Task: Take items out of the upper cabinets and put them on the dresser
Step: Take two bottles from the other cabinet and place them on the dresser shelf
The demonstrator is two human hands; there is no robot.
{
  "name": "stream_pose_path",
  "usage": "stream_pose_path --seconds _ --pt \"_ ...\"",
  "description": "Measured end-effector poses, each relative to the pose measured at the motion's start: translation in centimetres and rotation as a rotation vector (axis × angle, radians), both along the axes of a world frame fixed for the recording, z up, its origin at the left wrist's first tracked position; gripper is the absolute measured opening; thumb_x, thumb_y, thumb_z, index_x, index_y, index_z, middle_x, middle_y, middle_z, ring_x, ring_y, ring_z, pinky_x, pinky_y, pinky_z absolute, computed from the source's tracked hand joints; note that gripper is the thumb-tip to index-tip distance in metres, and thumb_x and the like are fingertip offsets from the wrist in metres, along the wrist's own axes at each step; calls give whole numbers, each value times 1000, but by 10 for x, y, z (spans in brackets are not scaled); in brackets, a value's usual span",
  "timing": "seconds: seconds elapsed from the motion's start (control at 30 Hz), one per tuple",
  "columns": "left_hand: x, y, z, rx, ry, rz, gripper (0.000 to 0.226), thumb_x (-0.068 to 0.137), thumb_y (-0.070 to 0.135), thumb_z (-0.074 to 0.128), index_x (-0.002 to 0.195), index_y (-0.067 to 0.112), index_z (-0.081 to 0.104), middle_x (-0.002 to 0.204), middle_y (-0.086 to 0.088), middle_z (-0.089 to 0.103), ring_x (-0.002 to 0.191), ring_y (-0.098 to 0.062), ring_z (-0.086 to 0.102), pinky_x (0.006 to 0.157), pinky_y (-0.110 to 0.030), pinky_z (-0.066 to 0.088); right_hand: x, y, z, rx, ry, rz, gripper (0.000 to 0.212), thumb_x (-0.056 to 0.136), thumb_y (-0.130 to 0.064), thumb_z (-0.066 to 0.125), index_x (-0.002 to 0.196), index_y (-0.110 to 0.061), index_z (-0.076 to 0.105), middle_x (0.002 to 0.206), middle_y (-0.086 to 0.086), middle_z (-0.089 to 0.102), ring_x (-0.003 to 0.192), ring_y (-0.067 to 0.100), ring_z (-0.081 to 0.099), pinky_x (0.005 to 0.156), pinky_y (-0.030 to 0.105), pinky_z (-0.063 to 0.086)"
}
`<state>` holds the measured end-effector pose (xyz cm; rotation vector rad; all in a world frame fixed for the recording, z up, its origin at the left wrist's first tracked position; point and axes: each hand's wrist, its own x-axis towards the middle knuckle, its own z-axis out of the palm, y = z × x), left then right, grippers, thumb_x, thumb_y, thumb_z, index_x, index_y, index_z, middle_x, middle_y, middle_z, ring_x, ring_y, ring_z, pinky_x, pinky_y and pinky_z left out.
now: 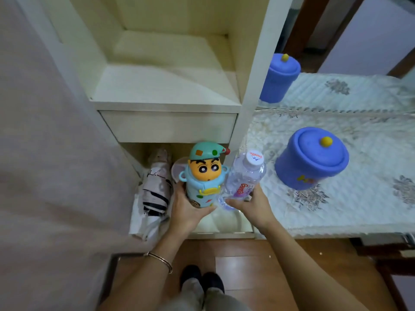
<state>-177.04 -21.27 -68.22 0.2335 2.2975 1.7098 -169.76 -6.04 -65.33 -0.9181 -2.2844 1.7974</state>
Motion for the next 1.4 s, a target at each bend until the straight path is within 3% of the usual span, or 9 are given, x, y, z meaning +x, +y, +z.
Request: stream_pose_path --seconds 0.1,0.2,0.37,0.53,0.6,0.73,0.87,1.13,1.4 --pt "3 -5 -2 -72 -5 -5 96 41 20 91 110 51 32 120 9 56 111 -11 55 92 -21 47 2 0 -4 9 1 6 64 68 -3 78 125 -12 51 113 3 64 91 7 62 66 4 51" --pt "9 -9 -9 -145 -51 36 109 33 41 86 128 26 34 128 -5 56 120 -22 54 101 -43 47 5 -1 -5 22 21 3 64 67 -4 79 124 -12 52 116 5 65 101 18 63 71 12 50" --pt "14 -13 -8 -174 -10 40 90 45 22 90 122 10 47 123 -6 59 114 -19 56 98 -36 48 9 1 -4 27 29 -4 63 66 -6 79 122 -13 51 114 6 66 100 19 63 70 12 46" --pt "9 -11 1 -128 97 -83 86 47 36 83 120 36 38 127 -7 57 119 -21 55 101 -42 47 11 6 7 -31 40 62 70 70 -2 76 127 -16 38 107 -7 57 90 -3 55 65 10 49" --pt "6 -12 3 -85 80 -100 84 47 38 82 120 35 39 125 -4 58 119 -19 55 100 -41 47 11 7 11 -34 51 86 70 70 0 76 126 -17 36 99 -14 56 87 -6 53 62 3 49" --pt "3 -17 6 -15 4 -134 63 52 22 86 103 38 53 109 8 65 106 -5 62 97 -40 50 10 5 14 -40 63 106 64 70 -2 76 115 -26 38 95 -18 55 82 -5 55 59 -1 47" --pt "3 -16 10 23 -76 -111 76 60 4 83 122 21 44 109 10 60 110 -12 57 94 -30 48 10 6 14 -9 43 81 58 69 -7 78 112 -27 44 98 -7 60 80 -3 56 60 10 47" --pt "-15 -18 13 -10 -72 -147 79 61 2 82 128 9 42 120 -4 61 115 -18 57 99 -36 48 11 9 15 -48 27 88 62 70 -6 76 122 -19 46 104 -3 59 91 12 59 69 14 46" --pt "-16 -23 9 -28 -83 -187 76 64 6 80 130 10 41 125 -6 59 116 -16 57 98 -33 49 13 4 16 -34 35 101 58 72 -7 75 112 -30 40 95 -15 53 83 -4 54 60 7 48"
